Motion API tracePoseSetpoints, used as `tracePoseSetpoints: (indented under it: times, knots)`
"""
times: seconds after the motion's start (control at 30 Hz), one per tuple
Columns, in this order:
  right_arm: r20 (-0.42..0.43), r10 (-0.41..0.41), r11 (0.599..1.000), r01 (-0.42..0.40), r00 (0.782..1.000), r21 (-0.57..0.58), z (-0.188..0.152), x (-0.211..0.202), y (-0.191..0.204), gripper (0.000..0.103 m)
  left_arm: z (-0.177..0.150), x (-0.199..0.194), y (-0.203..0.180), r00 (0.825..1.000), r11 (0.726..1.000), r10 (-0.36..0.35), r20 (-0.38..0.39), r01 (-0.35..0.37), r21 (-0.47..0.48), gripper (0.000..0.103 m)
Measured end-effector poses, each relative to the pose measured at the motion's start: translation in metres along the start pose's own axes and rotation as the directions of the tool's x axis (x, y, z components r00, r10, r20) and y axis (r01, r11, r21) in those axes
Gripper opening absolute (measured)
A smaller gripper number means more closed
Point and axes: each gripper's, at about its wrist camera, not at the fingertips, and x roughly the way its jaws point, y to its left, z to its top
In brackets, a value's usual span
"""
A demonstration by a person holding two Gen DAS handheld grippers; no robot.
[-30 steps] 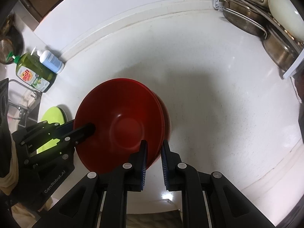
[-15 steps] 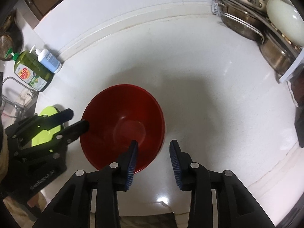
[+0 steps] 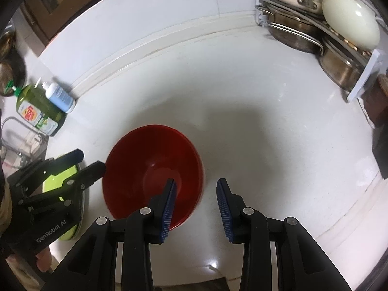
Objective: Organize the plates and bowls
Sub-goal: 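Close both grippers on the rim of the nested bowl stack, then lift the nested bowls with both grippers and carry them over the lime-green plate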
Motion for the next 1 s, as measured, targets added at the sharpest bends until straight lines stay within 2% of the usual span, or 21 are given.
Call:
tracePoseSetpoints:
  times: [0.33,0.57,0.73,0.87,0.9,1.0]
  knots:
    - [-0.050,0.058,0.995,-0.054,0.997,0.084,-0.001,0.025,-0.009,0.036,-0.002,0.033,-0.003,0.996,1.000,-0.007,-0.088,0.005,-0.019,0.049]
    - [-0.099,0.094,0.990,-0.082,0.991,0.116,-0.003,0.043,-0.011,0.036,-0.006,0.046,0.000,0.992,0.999,-0.013,-0.124,0.007,-0.044,0.049]
    - [-0.133,0.120,0.985,-0.101,0.984,0.142,-0.003,0.051,-0.011,0.035,-0.009,0.057,0.002,0.984,0.996,-0.065,-0.168,0.053,-0.076,0.048]
    - [-0.149,0.127,0.984,-0.106,0.981,0.144,-0.004,0.054,-0.011,0.034,-0.011,0.064,0.002,0.974,0.991,-0.108,-0.200,0.091,-0.093,0.038]
    - [-0.152,0.123,0.985,-0.102,0.981,0.138,-0.004,0.055,-0.010,0.029,-0.011,0.065,0.002,0.972,0.990,-0.118,-0.205,0.100,-0.095,0.036]
    - [-0.154,0.121,0.985,-0.099,0.981,0.140,-0.005,0.056,-0.010,0.029,-0.009,0.066,0.001,0.968,0.987,-0.140,-0.210,0.121,-0.101,0.032]
